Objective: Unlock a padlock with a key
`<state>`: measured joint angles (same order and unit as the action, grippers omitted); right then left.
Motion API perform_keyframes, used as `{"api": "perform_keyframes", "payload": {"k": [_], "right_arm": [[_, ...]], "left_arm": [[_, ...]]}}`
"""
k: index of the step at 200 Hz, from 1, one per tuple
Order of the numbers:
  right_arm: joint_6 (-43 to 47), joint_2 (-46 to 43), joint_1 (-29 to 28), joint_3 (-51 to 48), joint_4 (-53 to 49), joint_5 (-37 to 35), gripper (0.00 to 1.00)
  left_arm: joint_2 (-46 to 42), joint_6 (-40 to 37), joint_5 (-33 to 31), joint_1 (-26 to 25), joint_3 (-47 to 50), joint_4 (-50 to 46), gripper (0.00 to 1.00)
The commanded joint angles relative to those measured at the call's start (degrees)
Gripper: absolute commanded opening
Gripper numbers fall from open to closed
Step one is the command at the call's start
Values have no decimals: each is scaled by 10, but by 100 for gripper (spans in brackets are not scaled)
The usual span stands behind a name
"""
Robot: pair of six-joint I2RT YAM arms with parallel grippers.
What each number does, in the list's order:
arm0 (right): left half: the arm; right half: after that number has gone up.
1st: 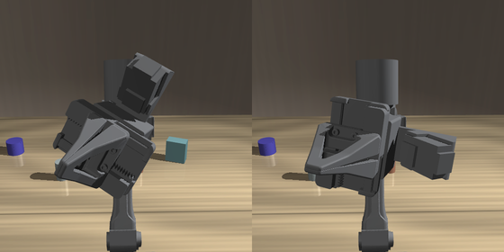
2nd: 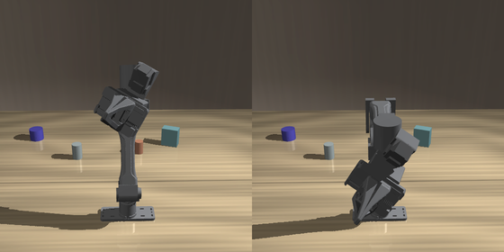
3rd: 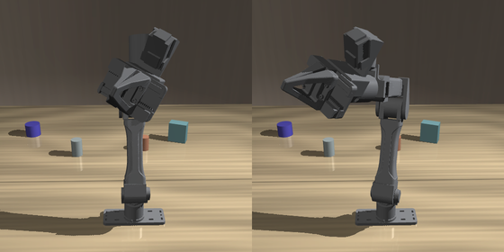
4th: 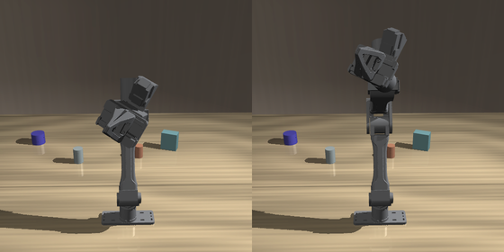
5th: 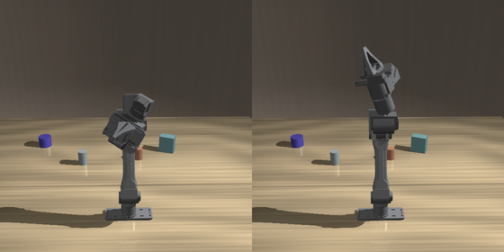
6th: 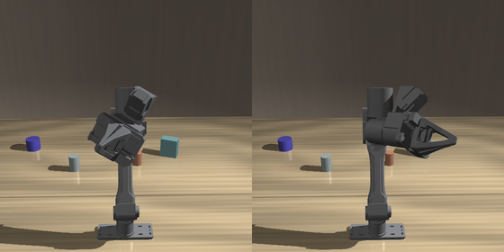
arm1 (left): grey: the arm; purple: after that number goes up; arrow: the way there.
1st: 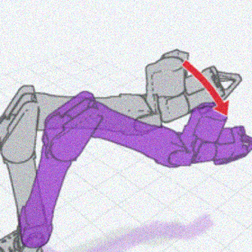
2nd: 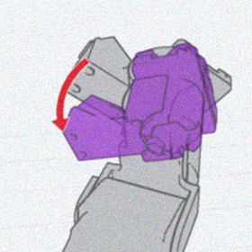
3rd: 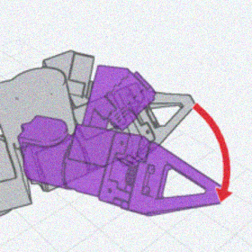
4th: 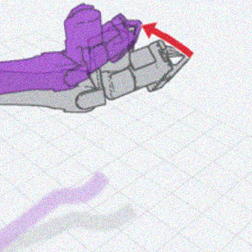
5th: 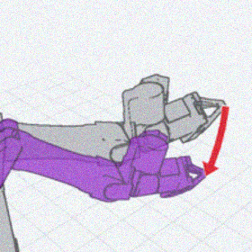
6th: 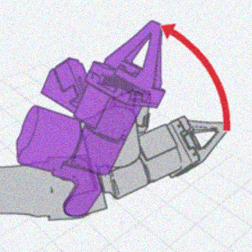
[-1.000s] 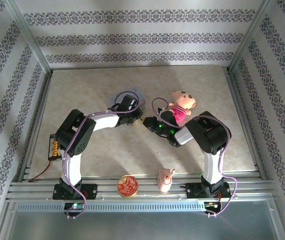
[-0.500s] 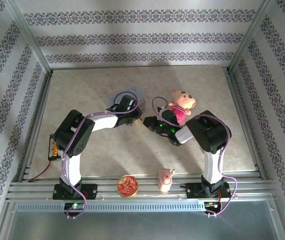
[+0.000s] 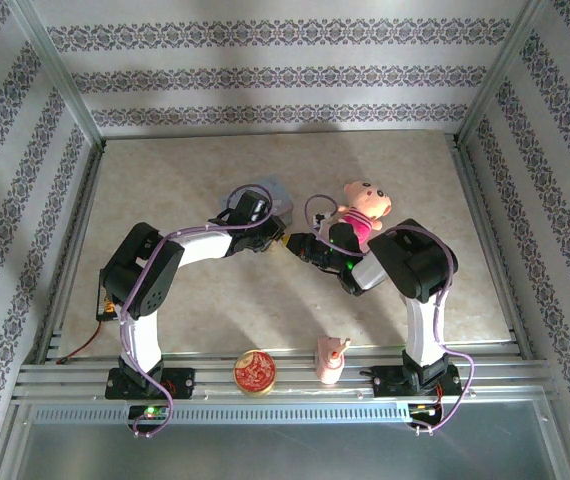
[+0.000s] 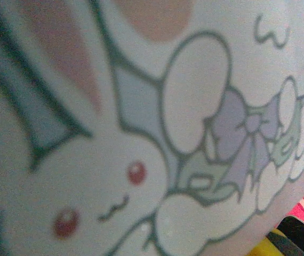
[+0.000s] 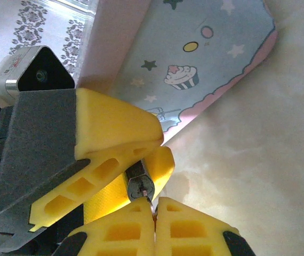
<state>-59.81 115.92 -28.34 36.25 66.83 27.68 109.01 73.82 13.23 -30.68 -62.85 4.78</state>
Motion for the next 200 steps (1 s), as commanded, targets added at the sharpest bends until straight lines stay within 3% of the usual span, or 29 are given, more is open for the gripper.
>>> {"api": "perform_keyframes", "payload": {"k": [1,33,104,160,200], "right_arm": [[-9,27,18,-6,48,-25,0],[-32,47,24,-9,88,-19,0],[-44,41,20,6,78,-31,0],[-19,7,4,30,1,-57,0],[-4,-25,11,-1,-28,-70,18]], "left_arm": [[-14,35,69,-15,9,-3,0],[-10,33,68,-15,6,-2,0],[-5,31,78,-16,6,0,0],[-7,28,84,-17,10,1,0],[-14,28,68,-14,17,6,0]]}}
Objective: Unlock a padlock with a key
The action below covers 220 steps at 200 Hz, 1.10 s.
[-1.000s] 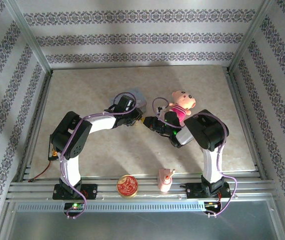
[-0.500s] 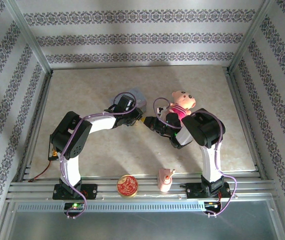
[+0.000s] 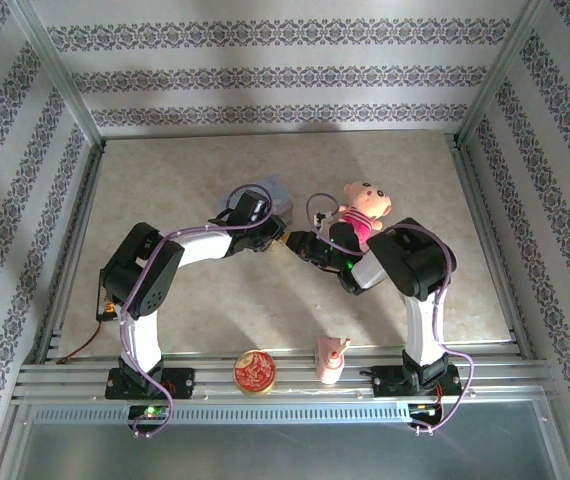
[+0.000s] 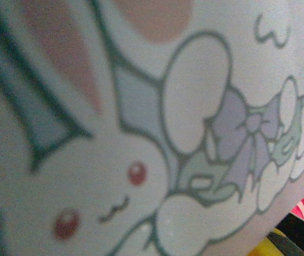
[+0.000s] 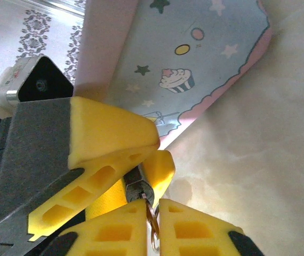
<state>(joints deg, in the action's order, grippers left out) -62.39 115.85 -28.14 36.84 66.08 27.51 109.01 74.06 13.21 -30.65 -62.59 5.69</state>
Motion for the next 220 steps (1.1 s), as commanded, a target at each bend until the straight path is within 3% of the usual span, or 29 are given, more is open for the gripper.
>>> {"api": "perform_keyframes", "payload": {"k": [1,45,93,136,177,220], "right_arm": [[22,-25,9,-8,-21,-68,18],[37,-68,19,-60,-35,-71,30],[88,-149,11,-82,-117,-80,30],[182,-228,-35,-40,-292,-124,30],[259,-241,-69,30,-430,-172,30],[279,-229,-66,57,-461,-185,28]], "left_arm": [[-14,26,68,-14,14,-3,0],[-15,27,55,-9,18,0,0],[-11,27,58,-7,18,7,0],[-13,23,63,-6,17,9,0],[-15,20,68,-4,16,9,0],[-19,17,72,-2,15,7,0]]}}
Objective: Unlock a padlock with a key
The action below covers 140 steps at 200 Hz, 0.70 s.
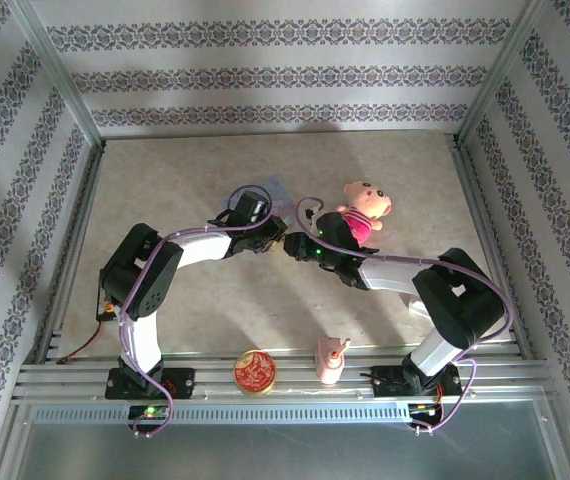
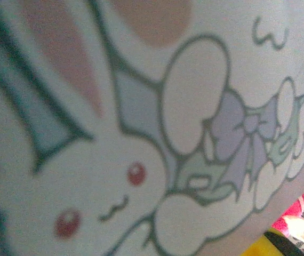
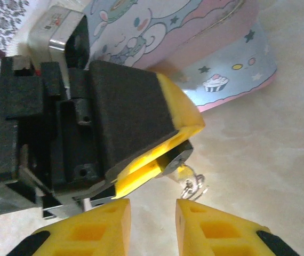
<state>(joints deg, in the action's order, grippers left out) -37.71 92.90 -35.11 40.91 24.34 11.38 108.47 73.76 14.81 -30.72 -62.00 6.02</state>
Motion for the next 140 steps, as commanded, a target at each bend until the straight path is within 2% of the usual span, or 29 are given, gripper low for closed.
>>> {"api": "perform_keyframes", "payload": {"k": [1,59,140], "right_arm": [[33,1,5,16,-44,-23,28],[57,27,11,39,-49,13,26],[47,50,35,48,-33,51,24]], "left_arm": [[-14,20,56,-2,9,4,0],[-13,19,58,-1,8,5,0],[-15,19,62,-1,11,7,0]]}}
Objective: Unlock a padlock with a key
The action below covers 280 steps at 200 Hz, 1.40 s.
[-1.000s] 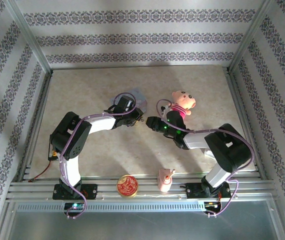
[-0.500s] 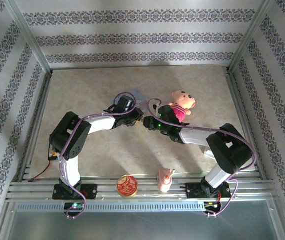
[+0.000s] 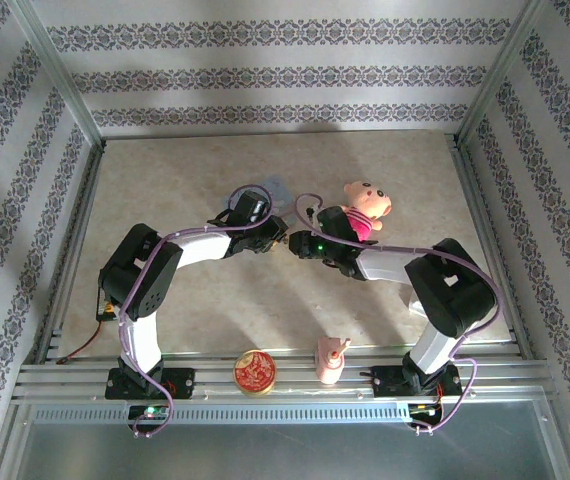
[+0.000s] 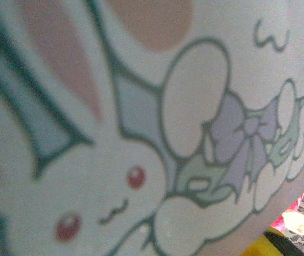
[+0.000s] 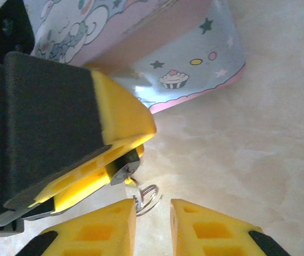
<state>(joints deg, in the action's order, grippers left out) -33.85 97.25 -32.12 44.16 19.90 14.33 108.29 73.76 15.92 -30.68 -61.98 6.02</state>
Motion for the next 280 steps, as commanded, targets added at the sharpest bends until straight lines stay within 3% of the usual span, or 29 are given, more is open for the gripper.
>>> {"api": "perform_keyframes", "payload": {"k": [1,280], "right_arm": [[8,7,5,15,12,21,24],[-37,57,18,32,64,84,23]], "left_arm": [[-13,20,51,-1,10,7,0],[-13,24,59,-1,22,29,0]]}}
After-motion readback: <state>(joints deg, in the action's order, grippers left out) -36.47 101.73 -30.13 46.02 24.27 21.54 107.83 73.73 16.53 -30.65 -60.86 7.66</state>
